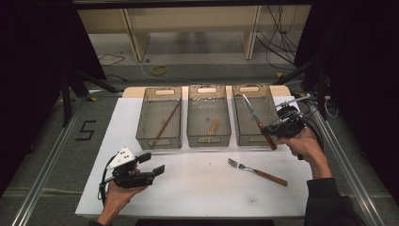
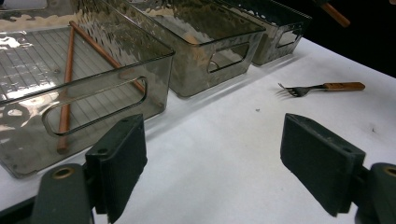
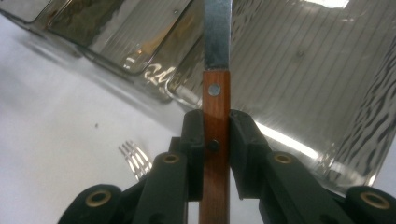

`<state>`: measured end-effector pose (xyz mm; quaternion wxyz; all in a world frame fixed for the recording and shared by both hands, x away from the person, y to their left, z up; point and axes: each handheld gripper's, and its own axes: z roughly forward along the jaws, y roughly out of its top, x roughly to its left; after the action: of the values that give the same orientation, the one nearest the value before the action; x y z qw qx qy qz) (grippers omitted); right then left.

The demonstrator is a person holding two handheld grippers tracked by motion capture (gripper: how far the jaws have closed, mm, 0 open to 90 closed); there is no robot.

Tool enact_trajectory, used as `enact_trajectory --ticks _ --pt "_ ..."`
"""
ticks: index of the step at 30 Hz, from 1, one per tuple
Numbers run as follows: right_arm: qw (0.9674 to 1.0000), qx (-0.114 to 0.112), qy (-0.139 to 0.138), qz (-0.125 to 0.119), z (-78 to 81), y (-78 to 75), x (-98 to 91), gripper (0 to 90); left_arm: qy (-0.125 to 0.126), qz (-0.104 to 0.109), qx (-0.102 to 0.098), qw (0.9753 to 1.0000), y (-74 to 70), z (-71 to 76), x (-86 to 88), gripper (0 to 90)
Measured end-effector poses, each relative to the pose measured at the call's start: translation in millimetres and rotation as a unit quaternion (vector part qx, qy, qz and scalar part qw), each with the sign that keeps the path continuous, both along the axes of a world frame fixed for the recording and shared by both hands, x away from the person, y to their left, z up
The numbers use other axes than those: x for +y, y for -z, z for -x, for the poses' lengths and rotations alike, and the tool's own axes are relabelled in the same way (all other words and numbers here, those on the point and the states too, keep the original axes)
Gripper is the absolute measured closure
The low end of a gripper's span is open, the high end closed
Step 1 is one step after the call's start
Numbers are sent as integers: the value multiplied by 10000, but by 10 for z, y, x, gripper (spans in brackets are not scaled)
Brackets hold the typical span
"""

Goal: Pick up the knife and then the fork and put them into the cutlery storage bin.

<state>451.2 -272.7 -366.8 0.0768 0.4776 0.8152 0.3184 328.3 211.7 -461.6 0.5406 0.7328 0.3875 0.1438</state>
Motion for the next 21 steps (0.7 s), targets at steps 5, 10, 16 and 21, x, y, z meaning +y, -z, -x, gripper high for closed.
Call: enact_trajectory --ticks 5,10,16,21 --pt "9999 -39 125 -47 -118 -30 7 774 29 -14 -18 10000 1 2 3 220" --pt "9997 11 244 -62 -242 -40 10 774 8 14 -5 10000 7 3 7 219" --pt "9993 27 361 -70 -382 -59 40 774 37 9 -21 10000 10 4 3 214" --pt "9989 27 467 -89 -482 -84 53 774 43 23 -39 10000 9 5 6 212"
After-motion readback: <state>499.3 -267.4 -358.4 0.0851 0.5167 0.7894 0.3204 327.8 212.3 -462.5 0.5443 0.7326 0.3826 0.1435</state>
